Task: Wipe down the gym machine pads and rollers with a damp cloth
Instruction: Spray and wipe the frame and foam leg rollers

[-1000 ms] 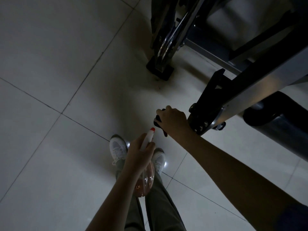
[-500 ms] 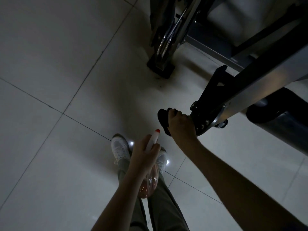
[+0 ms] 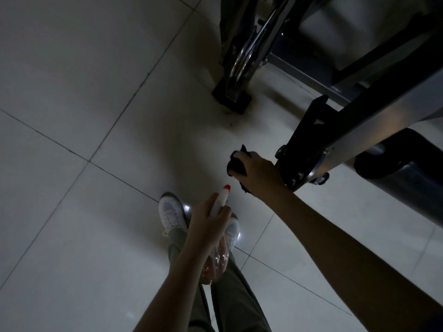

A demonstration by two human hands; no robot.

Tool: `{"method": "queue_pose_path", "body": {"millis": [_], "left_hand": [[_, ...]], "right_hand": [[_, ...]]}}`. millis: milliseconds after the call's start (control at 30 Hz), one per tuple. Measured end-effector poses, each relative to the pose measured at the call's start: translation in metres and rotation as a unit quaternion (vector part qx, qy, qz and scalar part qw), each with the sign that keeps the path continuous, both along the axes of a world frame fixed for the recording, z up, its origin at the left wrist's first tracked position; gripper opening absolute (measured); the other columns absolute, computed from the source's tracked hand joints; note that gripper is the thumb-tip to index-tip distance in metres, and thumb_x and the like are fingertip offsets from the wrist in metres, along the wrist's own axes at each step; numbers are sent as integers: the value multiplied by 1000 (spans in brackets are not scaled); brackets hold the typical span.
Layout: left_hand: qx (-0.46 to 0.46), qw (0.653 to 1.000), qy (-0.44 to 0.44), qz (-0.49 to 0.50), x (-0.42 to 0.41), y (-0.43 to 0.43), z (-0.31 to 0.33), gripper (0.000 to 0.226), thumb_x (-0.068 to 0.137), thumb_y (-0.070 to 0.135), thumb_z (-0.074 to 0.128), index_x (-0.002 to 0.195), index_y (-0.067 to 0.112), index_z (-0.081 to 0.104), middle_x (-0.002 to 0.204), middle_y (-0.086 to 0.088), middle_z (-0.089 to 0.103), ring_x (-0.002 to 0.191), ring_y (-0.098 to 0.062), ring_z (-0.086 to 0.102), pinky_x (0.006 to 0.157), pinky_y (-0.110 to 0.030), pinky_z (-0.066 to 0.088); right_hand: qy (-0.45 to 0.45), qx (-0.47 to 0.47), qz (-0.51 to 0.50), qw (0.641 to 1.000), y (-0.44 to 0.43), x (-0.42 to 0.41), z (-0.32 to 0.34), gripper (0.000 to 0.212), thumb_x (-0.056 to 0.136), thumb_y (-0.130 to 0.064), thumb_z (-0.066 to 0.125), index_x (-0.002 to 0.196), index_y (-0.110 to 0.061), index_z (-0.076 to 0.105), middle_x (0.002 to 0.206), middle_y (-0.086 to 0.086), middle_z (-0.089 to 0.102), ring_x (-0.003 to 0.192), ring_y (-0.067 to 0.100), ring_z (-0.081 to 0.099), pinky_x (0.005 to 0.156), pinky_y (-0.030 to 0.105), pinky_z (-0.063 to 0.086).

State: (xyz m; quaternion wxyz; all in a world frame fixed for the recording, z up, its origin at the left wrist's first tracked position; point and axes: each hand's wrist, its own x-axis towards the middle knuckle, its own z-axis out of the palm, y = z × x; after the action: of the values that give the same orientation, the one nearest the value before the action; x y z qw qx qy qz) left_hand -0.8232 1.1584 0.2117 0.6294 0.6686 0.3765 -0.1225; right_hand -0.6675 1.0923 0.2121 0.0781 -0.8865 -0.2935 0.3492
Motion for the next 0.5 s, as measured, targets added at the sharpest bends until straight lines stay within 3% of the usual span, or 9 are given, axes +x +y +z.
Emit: {"method": "queue_pose_path", "body": {"millis": [100, 200, 267, 333, 400, 433, 500], "left_hand": [[-6, 1000, 8, -2, -2, -2, -2, 11, 94, 5, 53, 83, 4, 53, 62, -3, 48, 53, -15, 42, 49, -19, 37], [-25, 1000, 4, 13, -5, 2, -3, 22, 94, 7, 54, 85, 27, 56, 72, 2, 58, 64, -12, 52, 62, -30, 46], [-27, 1000, 8, 13, -7, 4, -3, 27, 94, 9, 55, 88, 35, 55, 78, 1, 61, 72, -16, 56, 69, -36, 49], [-24, 1000, 6, 4, -9, 4, -1, 22, 94, 7, 54, 83, 27, 55, 70, 0, 57, 62, -14, 52, 60, -35, 46], [-18, 1000, 6, -3, -9, 2, 0, 21, 94, 4, 53, 77, 16, 51, 60, 2, 49, 49, -8, 42, 49, -23, 38], [-17, 1000, 7, -4, -8, 2, 1, 21, 94, 3, 52, 76, 15, 50, 58, 3, 47, 46, -5, 39, 47, -20, 36], [-15, 1000, 9, 0, -6, 3, 1, 22, 94, 4, 53, 75, 16, 49, 57, 3, 46, 43, -2, 38, 45, -14, 34]], "right_hand": [[-86, -80, 81, 990, 20, 2, -2, 29, 96, -32, 49, 113, -9, 54, 104, 12, 60, 94, 28, 60, 68, 29, 39], [-126, -128, 109, 978, 39, 6, -8, 16, 95, -11, 47, 102, -5, 60, 98, 10, 64, 87, 26, 61, 62, 29, 38], [-111, -101, 77, 986, 38, 4, -9, 16, 95, -11, 46, 104, -4, 57, 98, 11, 63, 87, 26, 61, 62, 30, 38], [-52, -39, 0, 998, 23, 2, -8, 25, 96, -22, 48, 114, -6, 51, 103, 13, 61, 93, 29, 60, 68, 32, 43], [-2, -41, -32, 999, 4, 0, -4, 45, 94, -34, 54, 130, -11, 41, 114, 14, 58, 104, 30, 59, 80, 36, 47], [-29, -78, 2, 997, -4, -5, -5, 54, 92, -36, 58, 135, -11, 37, 118, 15, 56, 106, 30, 58, 83, 35, 48], [-170, -135, 88, 972, -18, -20, -12, 62, 83, -35, 70, 131, -6, 43, 107, 16, 61, 92, 25, 64, 75, 30, 51]]}}
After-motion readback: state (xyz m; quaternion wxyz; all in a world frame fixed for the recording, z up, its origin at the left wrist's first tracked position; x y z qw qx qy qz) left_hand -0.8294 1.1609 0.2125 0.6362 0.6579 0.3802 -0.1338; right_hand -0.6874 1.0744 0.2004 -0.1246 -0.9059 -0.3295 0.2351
